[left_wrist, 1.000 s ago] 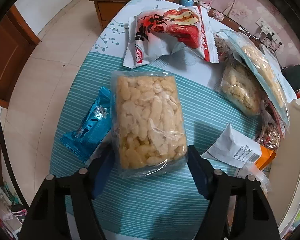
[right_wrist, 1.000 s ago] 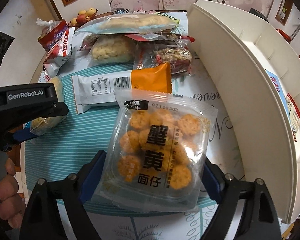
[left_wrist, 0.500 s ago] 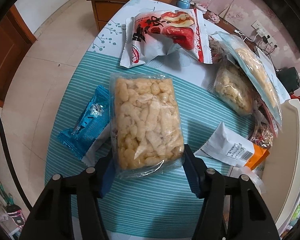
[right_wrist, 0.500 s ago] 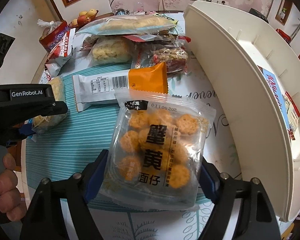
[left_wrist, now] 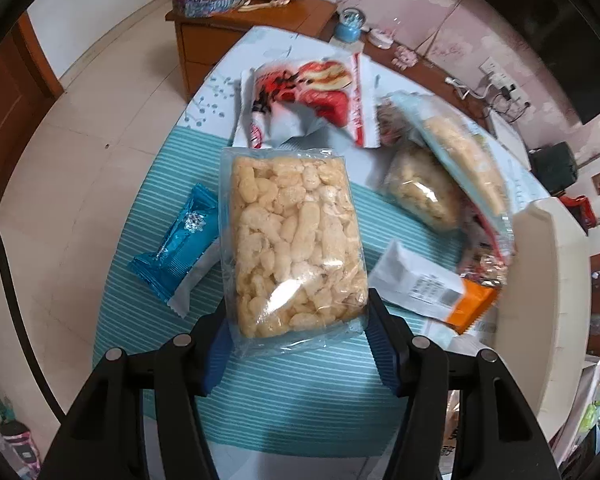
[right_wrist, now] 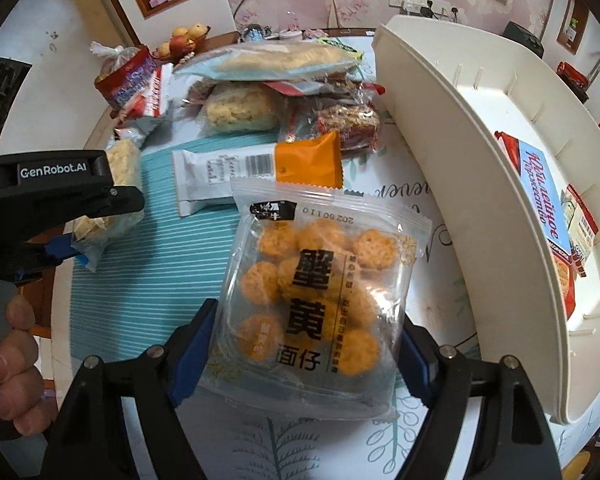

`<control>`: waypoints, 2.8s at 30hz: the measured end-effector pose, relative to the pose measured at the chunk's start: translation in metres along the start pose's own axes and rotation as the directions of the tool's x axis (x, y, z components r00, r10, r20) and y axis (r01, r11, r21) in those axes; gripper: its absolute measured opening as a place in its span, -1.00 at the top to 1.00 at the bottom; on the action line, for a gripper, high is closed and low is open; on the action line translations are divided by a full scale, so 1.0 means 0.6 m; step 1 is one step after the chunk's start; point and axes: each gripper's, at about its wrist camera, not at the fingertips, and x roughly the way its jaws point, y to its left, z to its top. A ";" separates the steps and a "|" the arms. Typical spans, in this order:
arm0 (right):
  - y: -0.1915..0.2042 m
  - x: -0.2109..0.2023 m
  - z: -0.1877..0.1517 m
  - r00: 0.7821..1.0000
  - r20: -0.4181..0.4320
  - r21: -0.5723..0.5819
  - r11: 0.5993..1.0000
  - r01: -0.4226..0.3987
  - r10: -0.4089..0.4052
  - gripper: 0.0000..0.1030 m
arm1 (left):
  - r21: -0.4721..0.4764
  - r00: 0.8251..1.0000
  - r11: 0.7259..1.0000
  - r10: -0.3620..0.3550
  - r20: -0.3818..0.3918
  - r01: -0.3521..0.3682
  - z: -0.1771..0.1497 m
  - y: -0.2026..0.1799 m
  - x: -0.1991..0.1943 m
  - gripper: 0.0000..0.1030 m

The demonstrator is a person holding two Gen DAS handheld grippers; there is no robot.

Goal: Organize snacks
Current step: 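Lift both bags and carry them over the white tray, then open both grippers to release the puffed-snack bag and cake pack into the tray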

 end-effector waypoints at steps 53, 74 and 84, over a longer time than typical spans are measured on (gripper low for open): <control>-0.319 -0.207 -0.014 0.946 0.259 -0.075 0.980 -0.182 0.196 -0.58 | 0.324 0.904 0.894 -0.383 0.191 0.310 -0.196 -0.399 -0.159 -0.14; -0.450 -0.165 0.014 0.967 0.223 0.071 0.988 -0.139 0.120 -0.67 | 0.320 0.937 0.919 -0.300 0.182 0.232 -0.213 -0.467 -0.125 -0.45; -0.440 -0.184 0.020 0.945 0.296 0.033 0.987 -0.156 0.140 -0.77 | 0.316 0.947 0.931 -0.251 0.199 0.181 -0.203 -0.440 -0.140 -0.46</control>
